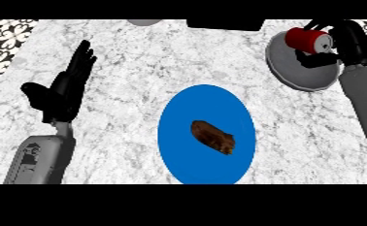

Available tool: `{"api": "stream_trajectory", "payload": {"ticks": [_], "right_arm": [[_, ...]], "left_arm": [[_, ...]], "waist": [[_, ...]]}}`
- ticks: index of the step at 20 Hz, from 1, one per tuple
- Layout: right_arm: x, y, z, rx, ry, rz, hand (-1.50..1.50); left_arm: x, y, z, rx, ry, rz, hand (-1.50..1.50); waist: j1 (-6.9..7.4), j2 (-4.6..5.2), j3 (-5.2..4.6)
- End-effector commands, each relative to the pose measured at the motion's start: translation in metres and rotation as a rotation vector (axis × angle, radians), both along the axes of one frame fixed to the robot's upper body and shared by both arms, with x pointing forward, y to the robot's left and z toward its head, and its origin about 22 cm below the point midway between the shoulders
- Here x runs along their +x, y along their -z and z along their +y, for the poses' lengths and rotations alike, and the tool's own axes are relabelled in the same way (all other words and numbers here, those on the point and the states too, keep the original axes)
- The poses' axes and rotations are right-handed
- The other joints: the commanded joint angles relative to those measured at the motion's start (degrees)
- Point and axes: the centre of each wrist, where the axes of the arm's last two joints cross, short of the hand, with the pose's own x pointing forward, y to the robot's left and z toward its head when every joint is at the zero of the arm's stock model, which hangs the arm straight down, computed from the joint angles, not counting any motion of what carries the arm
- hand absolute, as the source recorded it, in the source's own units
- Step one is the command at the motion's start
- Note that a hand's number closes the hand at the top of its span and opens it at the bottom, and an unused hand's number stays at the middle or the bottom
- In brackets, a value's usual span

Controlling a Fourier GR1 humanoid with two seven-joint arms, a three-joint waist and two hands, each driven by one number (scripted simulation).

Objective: Pick the can from the plate and place it in the pan

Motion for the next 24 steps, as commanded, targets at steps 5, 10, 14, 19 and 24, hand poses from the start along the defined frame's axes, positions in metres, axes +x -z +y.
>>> {"api": "stream_trajectory", "payload": {"ticks": [5, 10, 14, 19, 24], "right_arm": [[0.005, 0.024, -0.007, 0.181, -0.044, 0.261, -1.5], [0.0, 0.043, -0.007, 0.268, -0.142, 0.357, -1.5], [0.0, 0.032, -0.022, 0.293, -0.148, 0.272, -1.5], [-0.005, 0.042, -0.024, 0.478, -0.169, 0.085, -1.5], [-0.027, 0.034, -0.075, 0.684, -0.227, 0.109, -1.5]], "left_arm": [[0.011, -0.007, -0.003, 0.001, 0.002, -0.011, 0.0], [0.007, -0.009, -0.006, -0.002, 0.014, -0.025, 0.0], [0.007, -0.002, -0.012, -0.01, 0.02, -0.012, 0.0], [0.009, -0.005, 0.002, 0.0, -0.031, -0.018, 0.0], [0.004, 0.007, -0.003, 0.003, -0.042, -0.004, 0.0]], "waist": [[0.89, 0.65, 0.05], [1.41, 0.52, 0.14], [1.15, 0.76, 0.17], [-0.54, 0.1, 0.13], [-2.07, -0.37, 0.03]]}}
